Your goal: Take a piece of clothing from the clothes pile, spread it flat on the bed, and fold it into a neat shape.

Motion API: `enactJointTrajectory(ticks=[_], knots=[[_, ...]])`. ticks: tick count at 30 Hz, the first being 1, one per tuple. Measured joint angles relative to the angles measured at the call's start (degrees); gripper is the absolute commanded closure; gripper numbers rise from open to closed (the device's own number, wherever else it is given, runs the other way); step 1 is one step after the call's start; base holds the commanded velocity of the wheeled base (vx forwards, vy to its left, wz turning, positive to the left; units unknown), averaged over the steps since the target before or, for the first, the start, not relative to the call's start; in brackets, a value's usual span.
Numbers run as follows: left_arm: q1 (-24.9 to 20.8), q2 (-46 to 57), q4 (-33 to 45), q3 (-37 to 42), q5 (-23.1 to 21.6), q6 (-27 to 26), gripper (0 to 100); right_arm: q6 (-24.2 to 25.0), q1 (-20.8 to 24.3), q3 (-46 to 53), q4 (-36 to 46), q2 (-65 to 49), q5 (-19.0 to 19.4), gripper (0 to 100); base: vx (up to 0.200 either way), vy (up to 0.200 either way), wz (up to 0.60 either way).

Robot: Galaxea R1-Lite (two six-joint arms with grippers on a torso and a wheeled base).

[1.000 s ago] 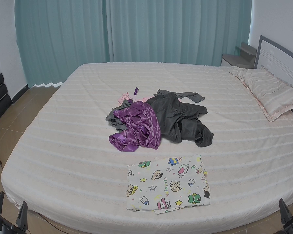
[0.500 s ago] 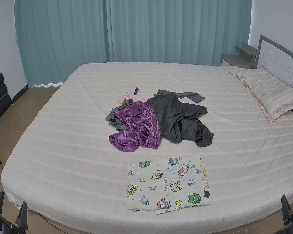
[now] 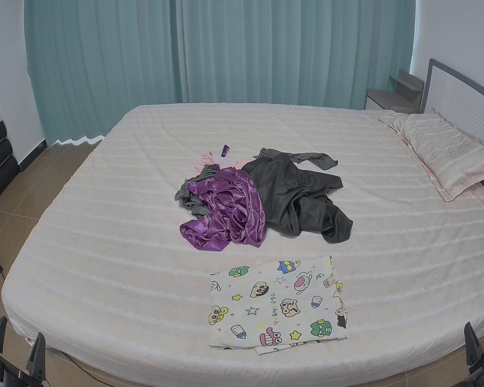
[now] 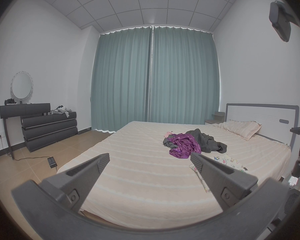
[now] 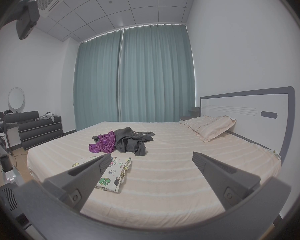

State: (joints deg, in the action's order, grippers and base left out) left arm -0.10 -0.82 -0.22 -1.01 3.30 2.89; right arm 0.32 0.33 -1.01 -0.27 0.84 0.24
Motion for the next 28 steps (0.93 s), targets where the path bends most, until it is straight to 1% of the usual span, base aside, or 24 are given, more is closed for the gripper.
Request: enactJointTrajectory(ticks=[13, 21, 28], knots=[[0.00, -0.04, -0.02, 0.00, 0.00, 0.04, 0, 0.20, 0.00, 0.00, -0.06, 0.01, -0.24, 0, 0.000, 0.000, 0.00], [0.00, -0.06, 0.04, 0.02, 0.00, -2.32, 0, 0.01, 0.00, 0.00, -0.05, 0.01, -0.24, 0, 0.000, 0.000, 0.00], [0.00, -0.06, 0.04, 0.02, 0.02, -2.38, 0, -0.02, 0.00, 0.00, -0.05, 0.04, -0.24, 0, 0.000, 0.000, 0.00]])
